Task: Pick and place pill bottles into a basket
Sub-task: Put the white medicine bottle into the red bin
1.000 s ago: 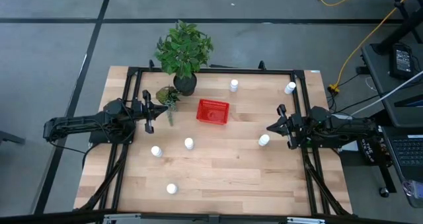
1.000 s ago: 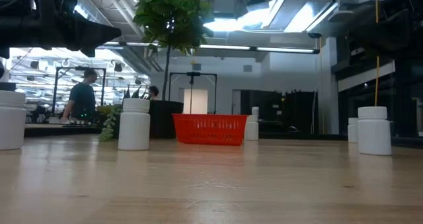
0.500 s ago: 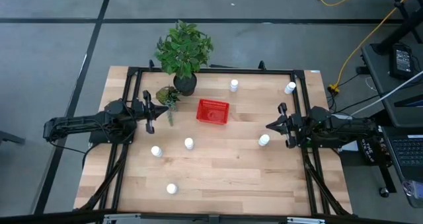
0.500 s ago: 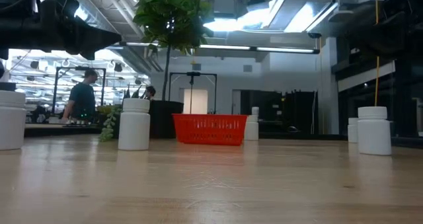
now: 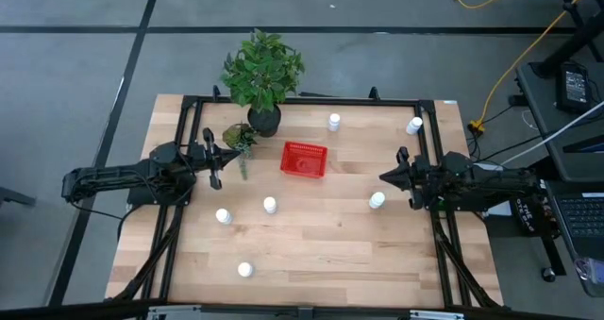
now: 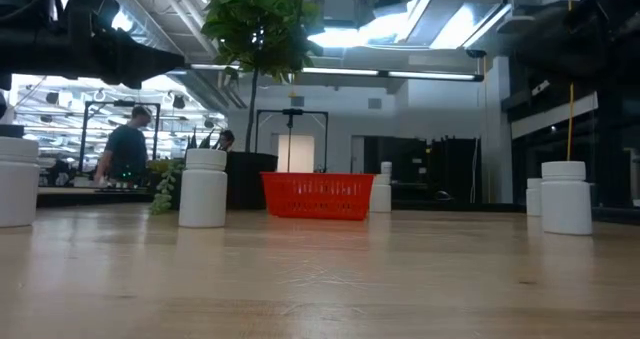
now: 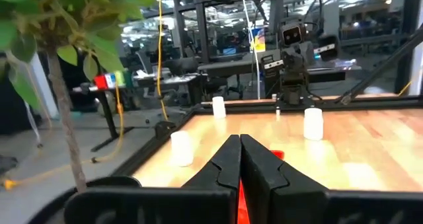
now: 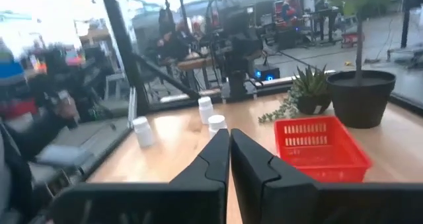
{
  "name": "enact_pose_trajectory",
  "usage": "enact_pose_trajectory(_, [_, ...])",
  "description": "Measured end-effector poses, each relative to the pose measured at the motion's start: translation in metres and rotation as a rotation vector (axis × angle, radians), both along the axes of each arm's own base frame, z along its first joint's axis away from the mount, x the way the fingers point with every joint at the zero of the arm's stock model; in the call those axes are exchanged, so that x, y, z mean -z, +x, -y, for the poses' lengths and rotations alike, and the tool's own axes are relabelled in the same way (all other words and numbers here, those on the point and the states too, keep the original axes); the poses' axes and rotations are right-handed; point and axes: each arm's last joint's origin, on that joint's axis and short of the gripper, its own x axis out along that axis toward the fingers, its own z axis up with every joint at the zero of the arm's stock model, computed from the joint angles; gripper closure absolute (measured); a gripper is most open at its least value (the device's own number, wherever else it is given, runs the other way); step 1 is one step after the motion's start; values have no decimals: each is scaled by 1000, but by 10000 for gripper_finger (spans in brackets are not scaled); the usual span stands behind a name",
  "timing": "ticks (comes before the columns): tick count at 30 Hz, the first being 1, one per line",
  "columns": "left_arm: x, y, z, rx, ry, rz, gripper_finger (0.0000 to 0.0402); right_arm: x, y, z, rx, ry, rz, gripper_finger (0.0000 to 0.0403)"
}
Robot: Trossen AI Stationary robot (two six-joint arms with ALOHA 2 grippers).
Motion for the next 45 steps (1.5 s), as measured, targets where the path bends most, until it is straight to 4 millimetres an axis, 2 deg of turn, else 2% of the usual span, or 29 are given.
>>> enact_pose_trajectory(7, [-1, 1, 1, 22, 6, 0, 399, 2, 0, 4, 141, -24, -20, 394])
enact_pose_trajectory(11, [3, 4, 0, 38, -105, -14, 400, 3, 1, 6, 204, -22, -35, 400])
enact_pose_trajectory(14, [5, 6, 1, 69, -112, -46, 399, 4, 2, 9, 297, -21, -51, 399])
enact_pose_trajectory(19, [7, 7, 1, 80, -106, -67, 399, 4, 4, 12, 432, 37, -169, 400])
enact_pose_trajectory(22, [7, 7, 1, 82, -140, -58, 399, -8, 6, 13, 441, 64, -215, 401])
enact_pose_trajectory(29, [7, 7, 1, 81, -135, -59, 399, -57, 14, 14, 480, -44, -276, 401])
enact_pose_trajectory(34, [7, 7, 1, 81, -127, -59, 399, -79, 22, 14, 480, -65, -341, 401])
enact_pose_trajectory(39, [1, 8, -1, 32, -133, -55, 400, -82, 33, 15, 482, -47, -388, 396])
enact_pose_trajectory(45, [-21, 18, -3, 30, -112, -115, 400, -75, 41, 18, 539, -46, -451, 400])
